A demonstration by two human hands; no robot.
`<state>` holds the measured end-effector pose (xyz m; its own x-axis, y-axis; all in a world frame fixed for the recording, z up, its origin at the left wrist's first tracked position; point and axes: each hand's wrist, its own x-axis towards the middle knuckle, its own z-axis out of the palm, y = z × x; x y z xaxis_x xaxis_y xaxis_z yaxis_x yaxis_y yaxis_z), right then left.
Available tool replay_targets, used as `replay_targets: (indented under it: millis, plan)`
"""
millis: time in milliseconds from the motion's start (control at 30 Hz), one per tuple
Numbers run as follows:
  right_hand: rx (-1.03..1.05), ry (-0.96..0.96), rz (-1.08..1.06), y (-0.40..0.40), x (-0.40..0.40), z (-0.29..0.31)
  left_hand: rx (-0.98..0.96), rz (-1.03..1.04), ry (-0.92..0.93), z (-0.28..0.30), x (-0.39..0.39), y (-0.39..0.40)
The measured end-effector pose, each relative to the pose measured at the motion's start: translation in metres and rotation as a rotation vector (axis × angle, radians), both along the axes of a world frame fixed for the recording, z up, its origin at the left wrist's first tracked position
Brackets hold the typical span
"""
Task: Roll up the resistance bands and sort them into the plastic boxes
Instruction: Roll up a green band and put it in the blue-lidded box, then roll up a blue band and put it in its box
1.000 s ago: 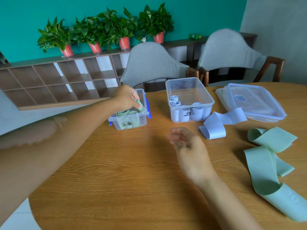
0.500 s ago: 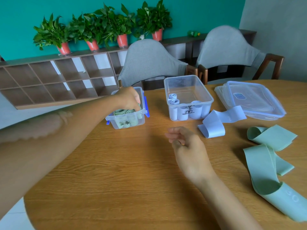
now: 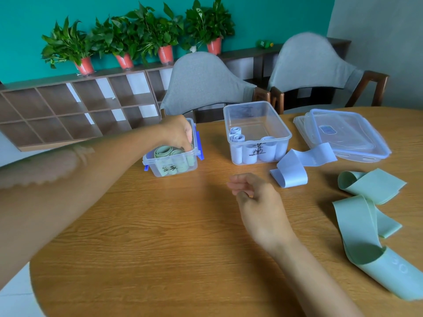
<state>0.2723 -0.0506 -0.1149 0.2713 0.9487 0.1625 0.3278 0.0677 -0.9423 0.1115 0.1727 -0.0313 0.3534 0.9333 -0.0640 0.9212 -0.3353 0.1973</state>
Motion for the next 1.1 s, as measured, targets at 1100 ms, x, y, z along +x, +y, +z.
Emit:
replay_targets:
  millis: [1100]
  plan:
    - [0.02, 0.049, -0.104, -0.002, 0.012, 0.002, 0.101, -0.009, -0.4, 0.01, -0.001, -0.038]
